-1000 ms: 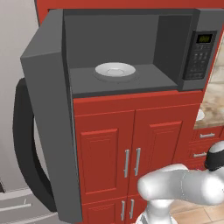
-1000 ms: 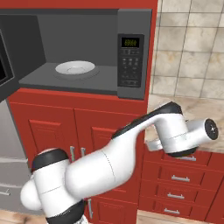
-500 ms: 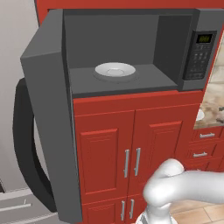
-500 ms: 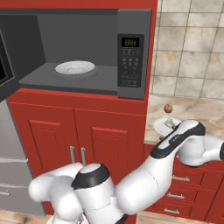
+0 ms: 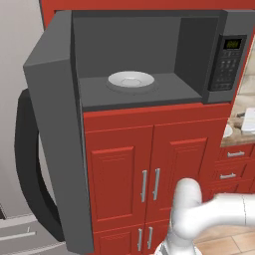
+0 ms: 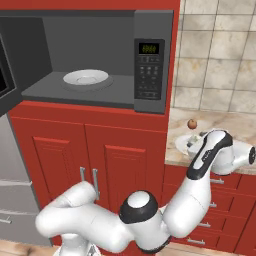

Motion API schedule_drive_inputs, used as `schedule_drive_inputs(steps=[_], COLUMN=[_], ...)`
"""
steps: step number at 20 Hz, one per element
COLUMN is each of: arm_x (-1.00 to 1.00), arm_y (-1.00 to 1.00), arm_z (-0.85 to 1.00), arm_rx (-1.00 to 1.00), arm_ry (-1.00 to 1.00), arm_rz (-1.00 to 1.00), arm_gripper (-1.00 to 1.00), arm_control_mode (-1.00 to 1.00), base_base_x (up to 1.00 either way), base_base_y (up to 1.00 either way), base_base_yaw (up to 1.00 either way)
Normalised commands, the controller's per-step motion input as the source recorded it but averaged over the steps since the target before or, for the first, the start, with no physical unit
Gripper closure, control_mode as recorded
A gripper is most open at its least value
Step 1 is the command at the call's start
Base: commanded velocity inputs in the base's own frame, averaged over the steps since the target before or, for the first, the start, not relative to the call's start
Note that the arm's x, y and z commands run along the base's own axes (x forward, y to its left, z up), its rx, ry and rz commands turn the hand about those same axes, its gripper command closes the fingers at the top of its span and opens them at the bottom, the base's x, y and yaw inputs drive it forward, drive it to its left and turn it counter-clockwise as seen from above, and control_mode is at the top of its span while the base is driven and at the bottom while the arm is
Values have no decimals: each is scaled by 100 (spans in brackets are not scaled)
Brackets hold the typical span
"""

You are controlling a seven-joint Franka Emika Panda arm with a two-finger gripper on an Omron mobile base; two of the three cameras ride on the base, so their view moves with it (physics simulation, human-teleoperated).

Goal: Pick the garlic from the counter and place it in the microwave.

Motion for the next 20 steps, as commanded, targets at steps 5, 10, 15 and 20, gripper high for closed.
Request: schedule_drive_inputs(steps=[5, 10, 15, 20], arm_x=[78, 41, 14, 16], arm_y=[-16, -23, -10, -4], arm_z=[-31, -32, -24, -24], arm_rx=[-1, 0, 0, 0], arm_ry=[0, 0, 0, 0], arm_rz=[3, 11, 16, 14], arm_gripper=[-100, -100, -100, -100], arm_control_mode=[-100, -100, -100, -100], base_base_x=[0, 0, 0, 0], base_base_y=[0, 0, 0, 0], base_base_yaw=[0, 0, 0, 0])
